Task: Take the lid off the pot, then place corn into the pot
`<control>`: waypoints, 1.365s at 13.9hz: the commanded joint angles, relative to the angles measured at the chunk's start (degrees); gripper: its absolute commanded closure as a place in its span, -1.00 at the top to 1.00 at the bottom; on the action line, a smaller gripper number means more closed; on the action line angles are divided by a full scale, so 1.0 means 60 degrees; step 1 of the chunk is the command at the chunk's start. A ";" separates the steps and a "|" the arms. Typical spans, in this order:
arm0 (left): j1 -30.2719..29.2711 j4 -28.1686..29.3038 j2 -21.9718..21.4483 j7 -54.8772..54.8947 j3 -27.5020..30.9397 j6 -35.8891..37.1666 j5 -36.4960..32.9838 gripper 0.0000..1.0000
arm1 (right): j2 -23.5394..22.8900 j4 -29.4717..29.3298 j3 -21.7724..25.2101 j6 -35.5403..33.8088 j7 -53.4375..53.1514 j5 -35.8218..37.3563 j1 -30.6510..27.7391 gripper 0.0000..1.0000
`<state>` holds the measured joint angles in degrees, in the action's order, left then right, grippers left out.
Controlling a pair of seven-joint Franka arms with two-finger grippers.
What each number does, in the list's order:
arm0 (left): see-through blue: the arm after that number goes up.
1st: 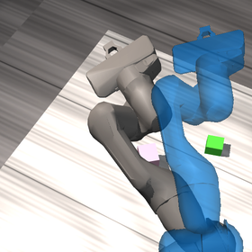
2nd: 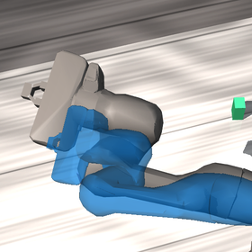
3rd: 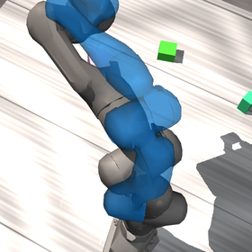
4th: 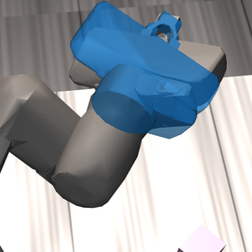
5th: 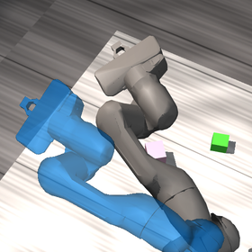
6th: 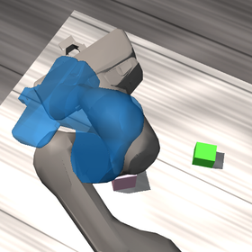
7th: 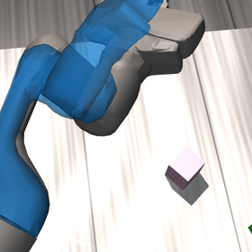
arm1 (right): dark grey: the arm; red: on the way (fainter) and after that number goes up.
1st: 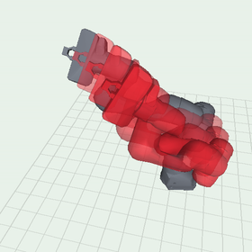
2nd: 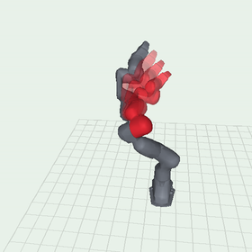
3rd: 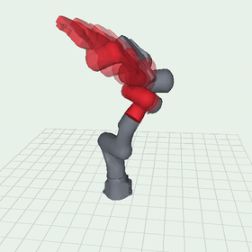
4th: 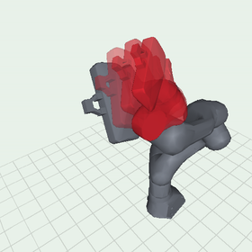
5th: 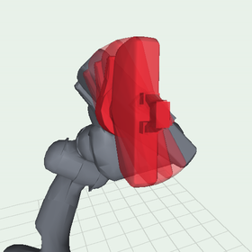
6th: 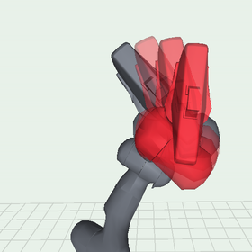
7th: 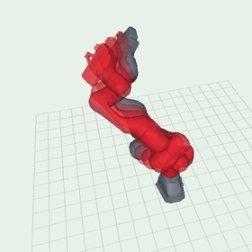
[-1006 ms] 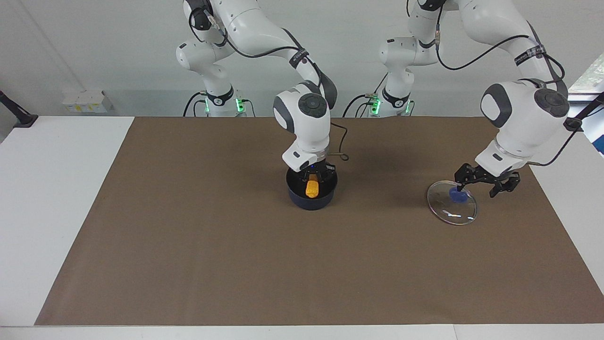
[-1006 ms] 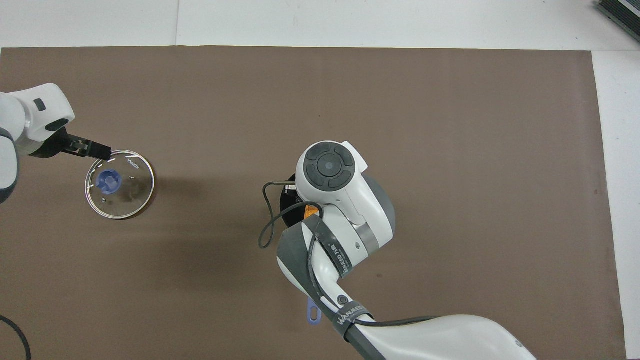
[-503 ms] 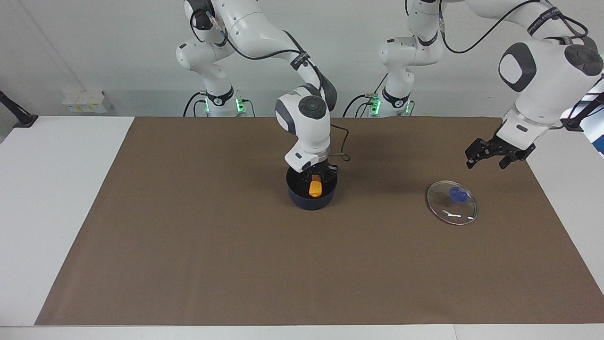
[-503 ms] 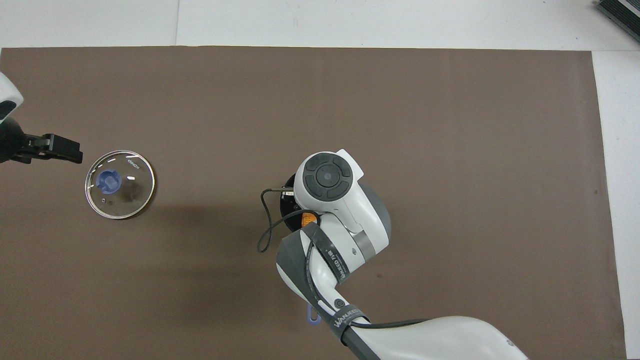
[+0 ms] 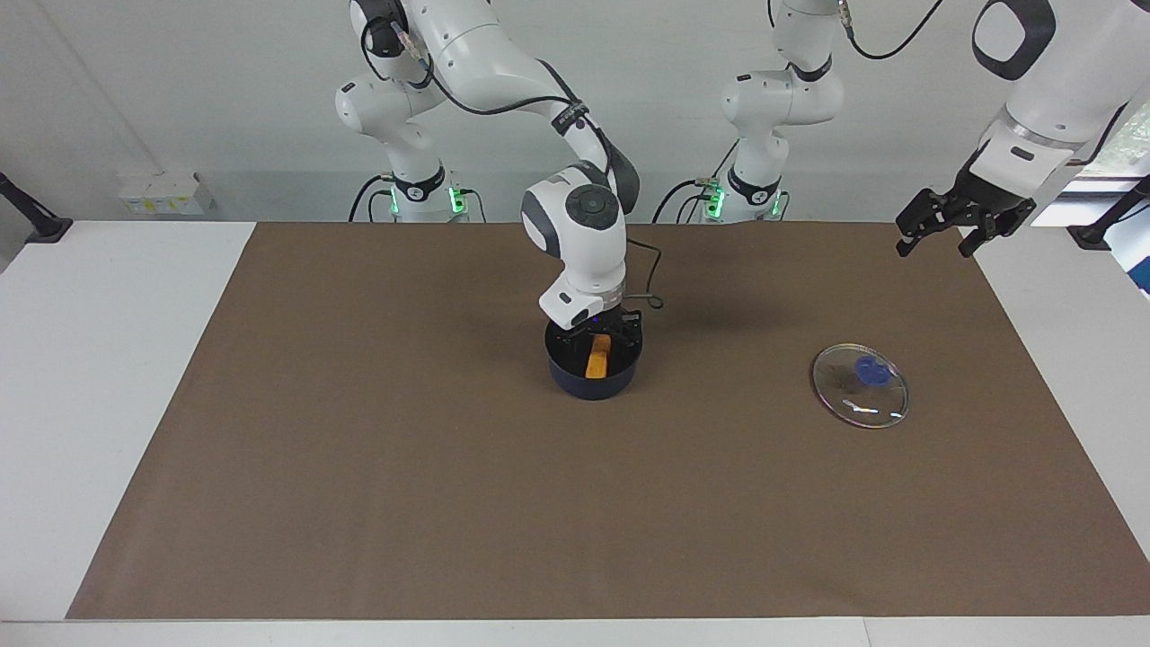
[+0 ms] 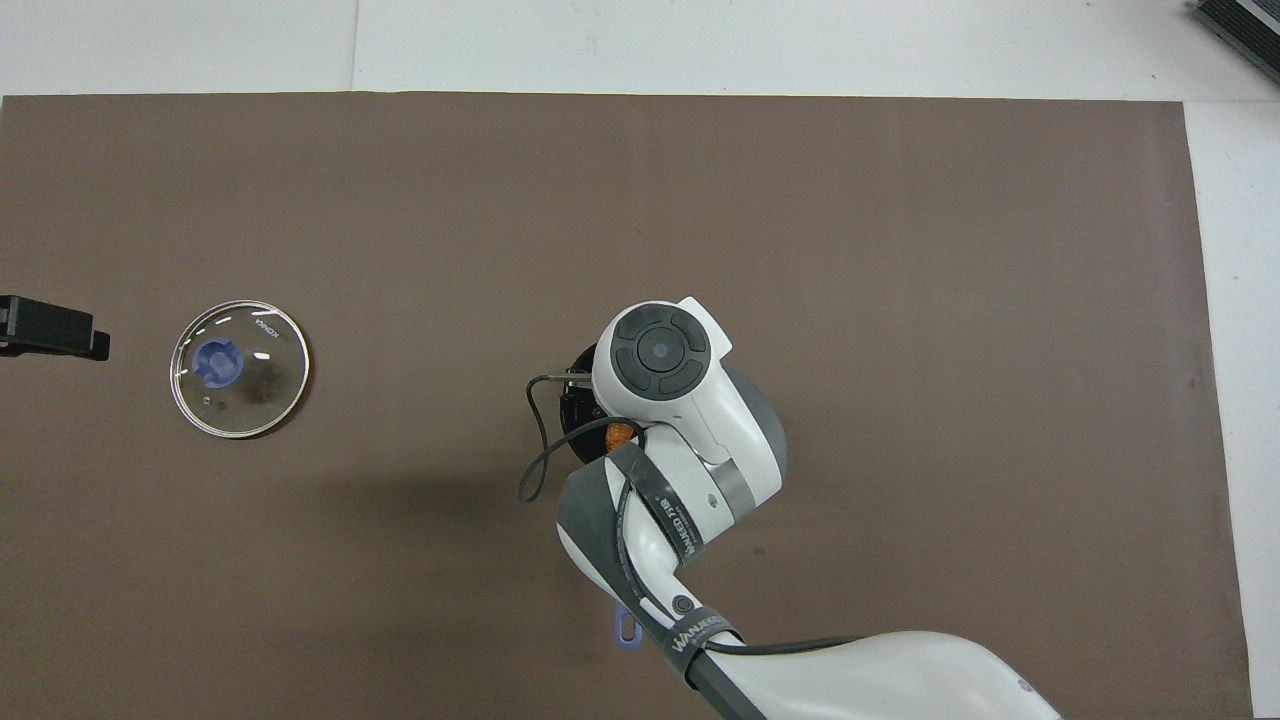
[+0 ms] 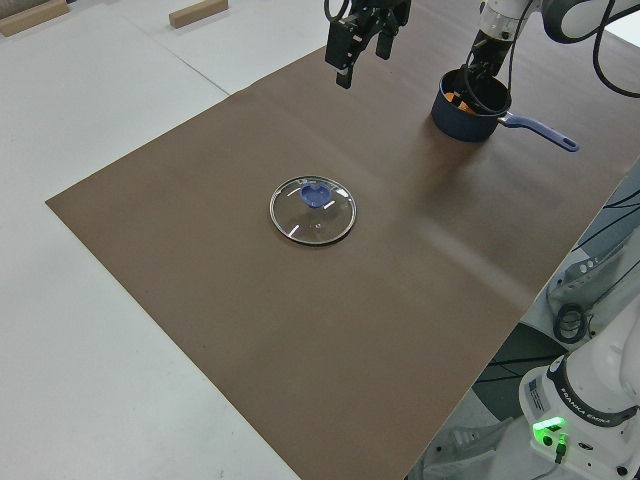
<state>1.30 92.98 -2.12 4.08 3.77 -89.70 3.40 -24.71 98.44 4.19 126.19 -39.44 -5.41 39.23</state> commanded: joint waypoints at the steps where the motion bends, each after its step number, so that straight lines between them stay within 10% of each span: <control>1: -0.0027 -0.1067 0.0733 -0.0137 0.0002 0.0900 0.0151 1.00 | 0.0542 0.0044 0.0063 0.0047 -0.0048 0.0125 -0.0282 1.00; 19: 0.0310 -0.0659 0.0355 0.0053 -0.0379 0.0697 -0.0670 1.00 | 0.4556 -0.1405 0.0152 -0.6044 0.4961 0.0814 -0.4575 1.00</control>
<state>2.78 89.06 0.75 5.18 0.98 -86.81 -1.05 2.34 92.28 5.55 93.08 -12.45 -0.50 13.67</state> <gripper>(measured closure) 0.000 0.000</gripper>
